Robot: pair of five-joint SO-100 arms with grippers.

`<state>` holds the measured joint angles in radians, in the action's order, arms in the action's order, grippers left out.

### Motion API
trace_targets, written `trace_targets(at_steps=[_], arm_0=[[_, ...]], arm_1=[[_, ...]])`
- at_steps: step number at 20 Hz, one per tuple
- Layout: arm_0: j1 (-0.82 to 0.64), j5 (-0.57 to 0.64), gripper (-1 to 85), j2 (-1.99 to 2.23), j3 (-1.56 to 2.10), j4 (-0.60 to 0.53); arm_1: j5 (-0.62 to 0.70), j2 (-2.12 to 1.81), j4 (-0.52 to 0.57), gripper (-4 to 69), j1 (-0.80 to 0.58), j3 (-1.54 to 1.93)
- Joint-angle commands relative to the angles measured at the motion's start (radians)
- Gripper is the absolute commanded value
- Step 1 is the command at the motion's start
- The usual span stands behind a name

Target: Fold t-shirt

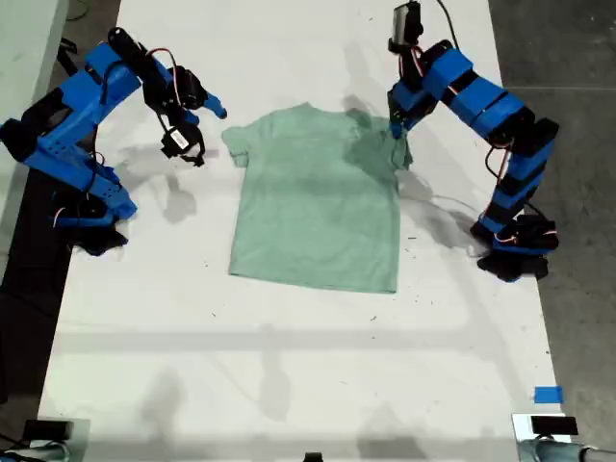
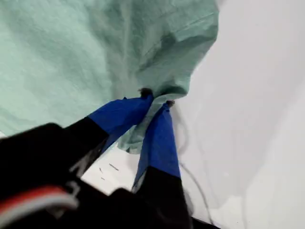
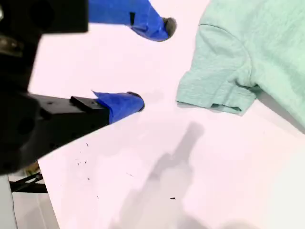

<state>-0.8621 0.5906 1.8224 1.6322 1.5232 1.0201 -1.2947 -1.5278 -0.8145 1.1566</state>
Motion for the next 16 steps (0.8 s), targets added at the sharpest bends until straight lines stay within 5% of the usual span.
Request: trace_targets(at_steps=[1,6,16], arm_0=[[0.017,0.0,24.3,0.006,-0.052,-0.018],[0.025,0.0,24.2,0.008,-0.052,-0.021],[0.049,-0.015,24.2,0.018,-0.035,-0.029]], arm_1=[[-0.069,0.032,-0.063,-1.1,0.074,-0.189],[-0.201,0.089,-0.009,-1.1,0.187,-0.305],[-0.428,0.35,0.359,-0.8,0.313,-0.425]])
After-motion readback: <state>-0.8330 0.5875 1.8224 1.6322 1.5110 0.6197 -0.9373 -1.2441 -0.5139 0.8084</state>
